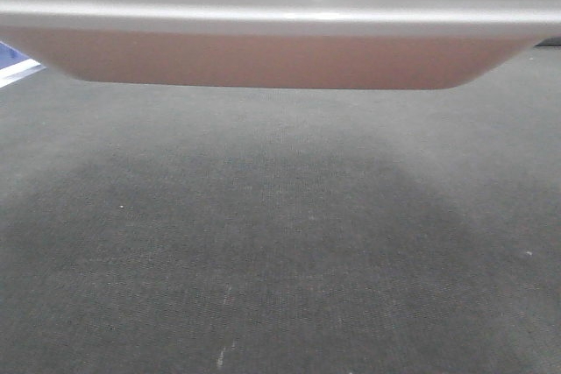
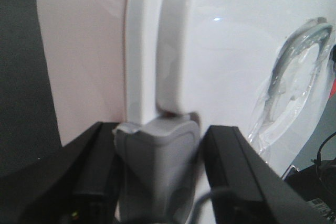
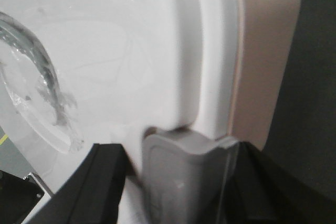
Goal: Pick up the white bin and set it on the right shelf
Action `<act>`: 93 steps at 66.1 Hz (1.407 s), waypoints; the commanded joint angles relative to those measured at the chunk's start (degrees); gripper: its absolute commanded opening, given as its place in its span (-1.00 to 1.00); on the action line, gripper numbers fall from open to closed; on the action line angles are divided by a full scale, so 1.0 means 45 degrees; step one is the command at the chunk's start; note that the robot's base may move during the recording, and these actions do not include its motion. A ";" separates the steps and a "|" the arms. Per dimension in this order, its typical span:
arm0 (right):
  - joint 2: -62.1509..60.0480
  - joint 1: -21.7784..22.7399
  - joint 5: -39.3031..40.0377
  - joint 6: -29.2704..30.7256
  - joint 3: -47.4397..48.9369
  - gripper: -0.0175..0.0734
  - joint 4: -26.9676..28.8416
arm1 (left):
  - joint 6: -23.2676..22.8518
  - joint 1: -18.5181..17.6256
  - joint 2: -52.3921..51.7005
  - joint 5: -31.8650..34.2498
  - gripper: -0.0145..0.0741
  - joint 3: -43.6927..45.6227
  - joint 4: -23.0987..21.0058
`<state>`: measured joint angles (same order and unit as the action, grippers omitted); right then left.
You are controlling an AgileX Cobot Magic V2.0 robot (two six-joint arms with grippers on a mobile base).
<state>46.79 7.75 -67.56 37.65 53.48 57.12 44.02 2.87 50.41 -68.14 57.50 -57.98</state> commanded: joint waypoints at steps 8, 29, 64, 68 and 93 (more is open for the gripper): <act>-0.0129 -0.0127 -0.0731 0.0025 0.0471 0.17 0.2657 | 0.0239 -0.0206 -0.0172 -0.0464 -0.27 0.0369 -0.1919; -0.0129 -0.0127 -0.0731 0.0025 0.0471 0.17 0.2657 | 0.0239 -0.0206 -0.0172 -0.0464 -0.27 0.0369 -0.1919; -0.0129 -0.0127 -0.0731 0.0025 0.0471 0.17 0.2657 | 0.0239 -0.0206 -0.0172 -0.0464 -0.27 0.0369 -0.1919; -0.0129 -0.0127 -0.0731 0.0025 0.0471 0.17 0.2657 | 0.0239 -0.0206 -0.0172 -0.0464 -0.27 0.0369 -0.1919; -0.0129 -0.0127 -0.0744 0.0025 0.0471 0.17 0.2657 | 0.0239 -0.0206 -0.0172 -0.0464 -0.27 0.0369 -0.1919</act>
<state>46.79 7.75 -67.66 37.65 53.48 57.03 44.02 2.87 50.41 -68.14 57.50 -57.98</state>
